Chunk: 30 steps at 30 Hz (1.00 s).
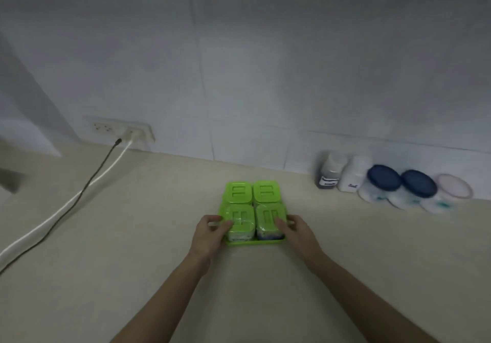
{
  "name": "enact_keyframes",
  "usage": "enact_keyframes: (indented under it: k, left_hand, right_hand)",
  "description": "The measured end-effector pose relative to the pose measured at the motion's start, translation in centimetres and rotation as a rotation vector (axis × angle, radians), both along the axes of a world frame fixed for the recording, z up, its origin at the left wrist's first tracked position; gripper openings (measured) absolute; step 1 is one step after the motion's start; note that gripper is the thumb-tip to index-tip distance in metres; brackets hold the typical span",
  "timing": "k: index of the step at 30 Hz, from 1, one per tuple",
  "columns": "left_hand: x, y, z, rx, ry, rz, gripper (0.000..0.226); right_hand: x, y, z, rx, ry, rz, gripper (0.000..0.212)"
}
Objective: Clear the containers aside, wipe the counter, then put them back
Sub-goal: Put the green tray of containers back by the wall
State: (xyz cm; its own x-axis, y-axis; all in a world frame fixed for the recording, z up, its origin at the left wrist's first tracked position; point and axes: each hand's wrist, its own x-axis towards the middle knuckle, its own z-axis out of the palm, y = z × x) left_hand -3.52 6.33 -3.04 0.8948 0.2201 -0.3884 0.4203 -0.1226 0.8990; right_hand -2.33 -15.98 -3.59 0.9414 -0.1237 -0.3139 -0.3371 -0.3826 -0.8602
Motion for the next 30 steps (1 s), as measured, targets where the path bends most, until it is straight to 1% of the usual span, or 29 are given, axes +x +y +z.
enact_keyframes:
  k: [2, 3, 5, 6, 8, 11, 13, 14, 17, 18, 20, 22, 25, 30]
  left_hand:
    - [1.5, -2.4, -0.3, 0.177, -0.113, -0.160, 0.043]
    - [2.0, -3.8, -0.5, 0.269, -0.193, -0.256, 0.045]
    - [2.1, -5.9, -0.6, 0.417, -0.339, -0.426, 0.053]
    - [2.0, -6.6, -0.6, 0.481, -0.394, -0.489, 0.055]
    - [2.4, -7.0, -1.5, 0.590, -0.482, -0.572, 0.058]
    - [3.8, -6.7, -2.2, 0.713, -0.516, -0.639, 0.061]
    - [4.7, -7.1, -2.1, 0.718, -0.518, -0.652, 0.063]
    - [4.9, -7.4, -1.8, 0.711, -0.520, -0.654, 0.064]
    - [6.0, -8.4, -1.4, 0.696, -0.556, -0.672, 0.068]
    - [6.4, -8.7, -1.2, 0.692, -0.555, -0.674, 0.069]
    - [7.3, -8.9, -0.8, 0.700, -0.585, -0.674, 0.070]
    - [11.4, -11.5, -3.1, 0.686, -0.571, -0.716, 0.070]
    - [11.9, -11.9, -2.7, 0.702, -0.576, -0.699, 0.069]
    - [12.3, -12.4, -2.5, 0.716, -0.594, -0.677, 0.068]
  right_hand:
    - [-0.7, -2.6, -0.5, -0.192, -0.101, 0.003, 0.049]
    - [-1.1, -3.7, -0.6, -0.257, -0.151, 0.024, 0.055]
    - [-1.9, -5.2, -0.9, -0.442, -0.265, 0.157, 0.063]
    - [-2.1, -5.6, -0.9, -0.579, -0.305, 0.250, 0.064]
    - [-2.0, -6.3, -1.4, -0.825, -0.394, 0.334, 0.060]
    - [-0.9, -6.8, -1.4, -0.986, -0.456, 0.368, 0.051]
    - [-0.4, -7.2, -1.7, -1.105, -0.552, 0.427, 0.049]
    - [-0.2, -7.4, -1.7, -1.129, -0.568, 0.452, 0.050]
    - [0.5, -7.9, -1.3, -1.093, -0.607, 0.408, 0.049]
    - [0.6, -7.9, -0.8, -1.087, -0.594, 0.402, 0.049]
    - [1.3, -7.8, 0.0, -1.117, -0.607, 0.379, 0.048]
    - [4.8, -10.0, -2.1, -1.117, -0.560, 0.318, 0.048]
    - [5.4, -9.9, -2.0, -1.133, -0.582, 0.317, 0.049]
    - [6.2, -10.0, -1.3, -1.103, -0.517, 0.327, 0.051]
